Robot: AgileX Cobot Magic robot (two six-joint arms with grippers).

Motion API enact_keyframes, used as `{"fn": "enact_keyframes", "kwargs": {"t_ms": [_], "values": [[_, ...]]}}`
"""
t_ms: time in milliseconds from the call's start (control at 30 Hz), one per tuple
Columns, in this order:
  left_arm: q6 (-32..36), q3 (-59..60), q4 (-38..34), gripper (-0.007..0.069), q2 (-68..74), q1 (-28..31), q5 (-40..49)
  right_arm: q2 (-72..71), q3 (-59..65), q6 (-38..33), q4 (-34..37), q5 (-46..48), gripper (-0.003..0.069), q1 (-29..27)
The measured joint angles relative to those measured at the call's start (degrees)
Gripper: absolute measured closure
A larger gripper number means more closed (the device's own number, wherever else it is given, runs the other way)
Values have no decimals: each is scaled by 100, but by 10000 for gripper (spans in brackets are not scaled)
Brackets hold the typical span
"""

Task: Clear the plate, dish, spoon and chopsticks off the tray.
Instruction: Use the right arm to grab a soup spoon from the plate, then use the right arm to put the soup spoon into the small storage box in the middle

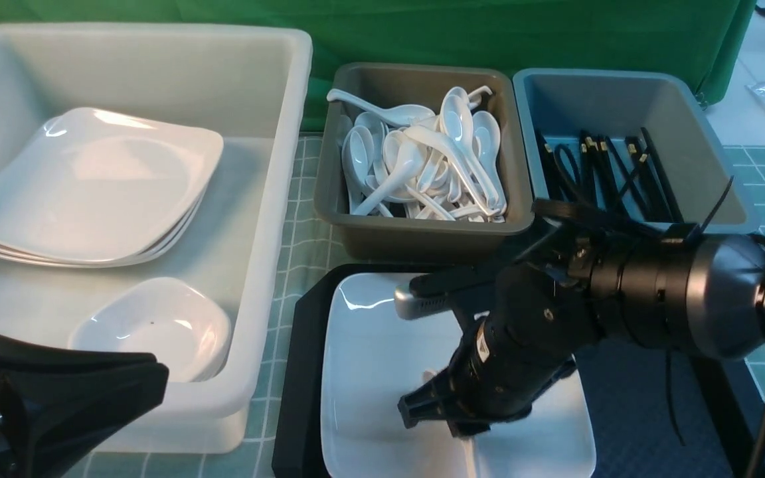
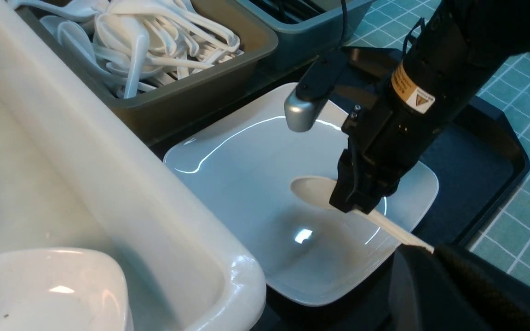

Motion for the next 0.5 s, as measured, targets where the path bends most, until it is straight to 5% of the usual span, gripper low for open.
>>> {"fn": "enact_keyframes", "kwargs": {"t_ms": [200, 500], "values": [[98, 0, 0, 607, 0, 0, -137, -394, -1098, -475, 28, 270, 494, -252], [123, 0, 0, 607, 0, 0, -303, 356, -2745, -809, 27, -1410, 494, -1760]]}}
